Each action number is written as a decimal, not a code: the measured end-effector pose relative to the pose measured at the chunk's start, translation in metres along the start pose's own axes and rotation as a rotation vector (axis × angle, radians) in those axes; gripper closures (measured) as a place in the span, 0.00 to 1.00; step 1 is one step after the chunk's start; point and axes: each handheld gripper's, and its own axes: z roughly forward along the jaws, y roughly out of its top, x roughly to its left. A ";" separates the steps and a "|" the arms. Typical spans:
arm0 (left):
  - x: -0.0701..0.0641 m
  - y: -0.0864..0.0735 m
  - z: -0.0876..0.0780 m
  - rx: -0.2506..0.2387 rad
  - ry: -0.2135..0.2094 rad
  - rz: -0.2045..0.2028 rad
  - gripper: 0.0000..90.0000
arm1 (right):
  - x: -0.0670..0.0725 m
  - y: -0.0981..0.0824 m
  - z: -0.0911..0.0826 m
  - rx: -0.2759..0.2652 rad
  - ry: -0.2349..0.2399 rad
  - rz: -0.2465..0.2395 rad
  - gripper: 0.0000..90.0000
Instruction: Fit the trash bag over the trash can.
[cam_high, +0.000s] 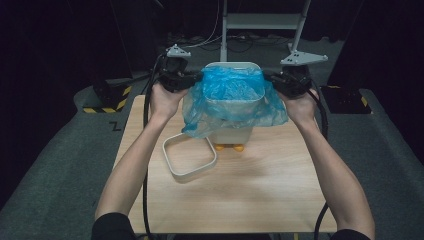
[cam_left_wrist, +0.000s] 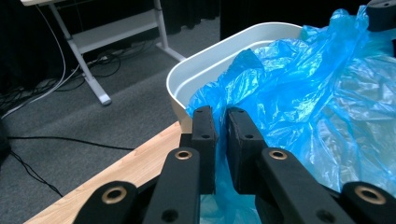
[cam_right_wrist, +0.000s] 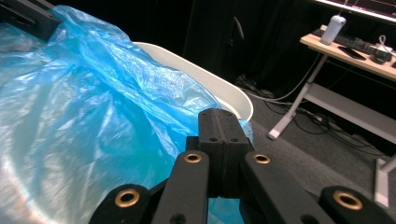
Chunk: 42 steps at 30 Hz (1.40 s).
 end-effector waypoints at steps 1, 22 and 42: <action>0.002 0.000 0.001 -0.001 -0.003 -0.007 0.91 | 0.000 0.000 0.002 0.001 -0.004 0.000 1.00; 0.010 -0.004 0.011 -0.085 -0.010 -0.043 0.98 | -0.009 0.003 0.021 0.023 -0.087 0.026 1.00; 0.040 0.002 0.051 -0.046 -0.011 -0.170 1.00 | -0.028 0.003 0.053 0.028 -0.128 0.067 1.00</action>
